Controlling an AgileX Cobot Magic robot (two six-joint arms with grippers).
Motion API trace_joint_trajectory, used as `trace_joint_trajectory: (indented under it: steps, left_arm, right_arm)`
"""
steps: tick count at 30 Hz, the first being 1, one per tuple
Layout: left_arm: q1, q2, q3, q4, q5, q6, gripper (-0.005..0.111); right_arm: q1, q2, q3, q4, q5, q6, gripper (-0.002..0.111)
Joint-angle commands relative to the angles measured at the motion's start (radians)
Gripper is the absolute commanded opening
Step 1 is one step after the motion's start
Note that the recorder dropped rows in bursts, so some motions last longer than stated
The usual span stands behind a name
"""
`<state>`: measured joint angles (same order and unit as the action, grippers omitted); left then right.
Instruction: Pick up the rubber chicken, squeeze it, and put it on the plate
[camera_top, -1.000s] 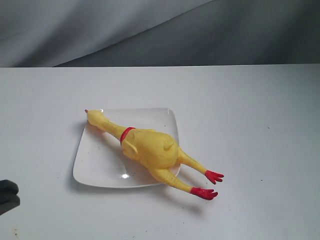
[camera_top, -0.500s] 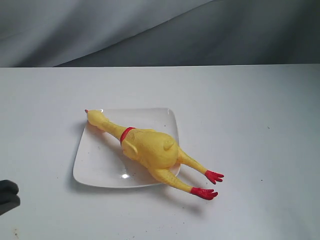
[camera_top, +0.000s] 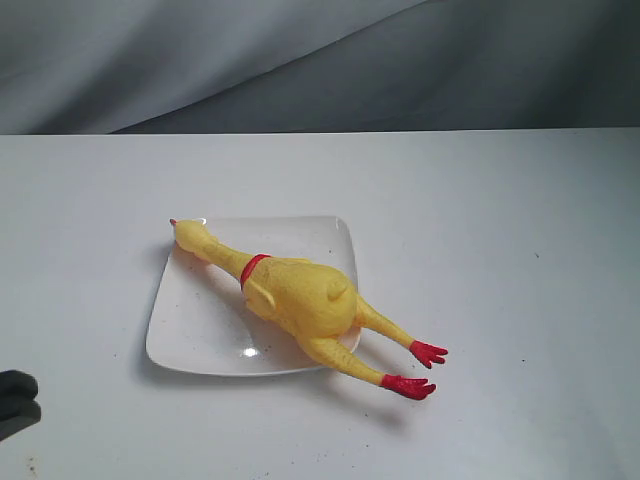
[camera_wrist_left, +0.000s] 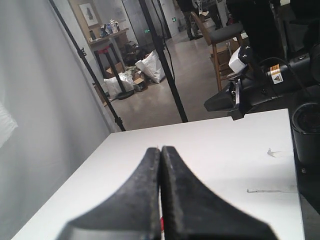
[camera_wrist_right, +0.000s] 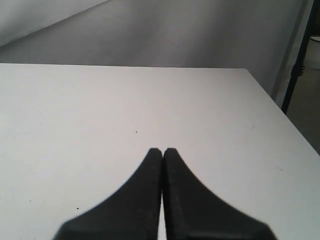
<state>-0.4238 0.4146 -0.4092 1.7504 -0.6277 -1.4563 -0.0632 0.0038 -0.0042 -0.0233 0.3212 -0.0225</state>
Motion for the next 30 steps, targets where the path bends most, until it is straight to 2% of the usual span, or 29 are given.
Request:
trace_joint_trajectory:
  steps: [1,13,15,20,25,30]
  left_arm:
    - [-0.006,-0.004,-0.002,-0.006,0.000,-0.008,0.000]
    - [-0.006,-0.004,-0.002,-0.006,0.000,-0.008,0.000]
    - [0.013,-0.019,-0.002,-0.006,-0.004,-0.008,0.000]
    - [0.223,-0.144,-0.002,-0.006,0.005,-0.006,0.000]
    - [0.401,-0.270,-0.002,-0.006,0.012,0.002,0.000]
    - [0.542,-0.365,-0.002,-0.006,0.171,0.026,0.000]
  right_arm:
    - [-0.007,-0.004,0.004,0.000,0.003,0.001,0.000]
    - [-0.007,-0.004,0.004,0.000,0.003,0.001,0.000]
    - [-0.007,-0.004,0.004,0.000,0.003,0.001,0.000]
    - [-0.007,-0.004,0.004,0.000,0.003,0.001,0.000]
    - [-0.007,-0.004,0.004,0.000,0.003,0.001,0.000]
    - [-0.007,-0.004,0.004,0.000,0.003,0.001,0.000]
